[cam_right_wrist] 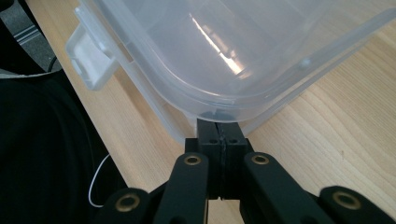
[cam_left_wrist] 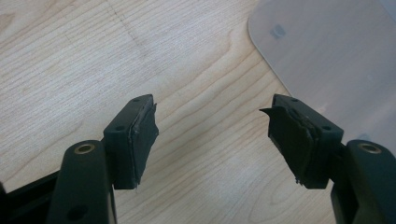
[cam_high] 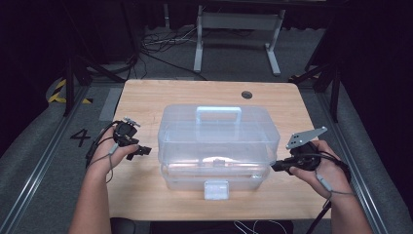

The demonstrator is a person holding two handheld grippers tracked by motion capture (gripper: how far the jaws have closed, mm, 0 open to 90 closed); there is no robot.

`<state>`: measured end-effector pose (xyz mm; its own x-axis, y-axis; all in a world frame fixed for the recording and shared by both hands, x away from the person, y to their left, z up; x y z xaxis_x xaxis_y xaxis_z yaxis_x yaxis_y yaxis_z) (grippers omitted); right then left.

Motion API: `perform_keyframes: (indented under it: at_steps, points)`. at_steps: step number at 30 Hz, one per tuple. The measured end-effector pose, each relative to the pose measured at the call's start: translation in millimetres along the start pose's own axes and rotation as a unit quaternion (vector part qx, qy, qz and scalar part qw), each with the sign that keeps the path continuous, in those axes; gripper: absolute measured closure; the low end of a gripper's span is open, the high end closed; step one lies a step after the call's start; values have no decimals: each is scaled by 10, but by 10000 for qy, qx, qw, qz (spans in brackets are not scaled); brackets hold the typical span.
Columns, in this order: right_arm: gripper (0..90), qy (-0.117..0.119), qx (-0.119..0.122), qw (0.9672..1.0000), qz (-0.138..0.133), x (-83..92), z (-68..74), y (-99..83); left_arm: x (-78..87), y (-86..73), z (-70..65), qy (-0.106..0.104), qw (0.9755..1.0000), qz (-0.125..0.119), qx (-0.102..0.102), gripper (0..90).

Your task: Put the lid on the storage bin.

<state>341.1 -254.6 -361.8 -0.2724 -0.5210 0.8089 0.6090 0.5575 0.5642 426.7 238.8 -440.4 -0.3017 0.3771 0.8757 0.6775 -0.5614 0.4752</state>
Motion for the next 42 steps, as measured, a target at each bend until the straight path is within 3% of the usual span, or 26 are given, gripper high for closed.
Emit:
perform_keyframes:
  at_steps: [24, 42]
  points:
    - [900, -31, 59, 9991, 426, -79, -4, -34, -33, 15, -28, -183, 9998, 4, -82, 325]
    - [898, -13, 120, 9980, 619, -135, -2, -47, -54, 12, -35, -208, 9996, 77, -157, 319]
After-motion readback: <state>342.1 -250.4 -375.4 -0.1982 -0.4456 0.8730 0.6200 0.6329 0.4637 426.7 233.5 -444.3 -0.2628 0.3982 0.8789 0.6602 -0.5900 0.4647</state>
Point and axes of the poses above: each handheld gripper's, and its own axes: x roughly backward along the jaws, y roughly out of its top, z roughly to its left, the point moved 2 cm from there along -x, roughly forward along the jaws, and after that the axes turned 9 degrees about -x, right-handed, at the moved point
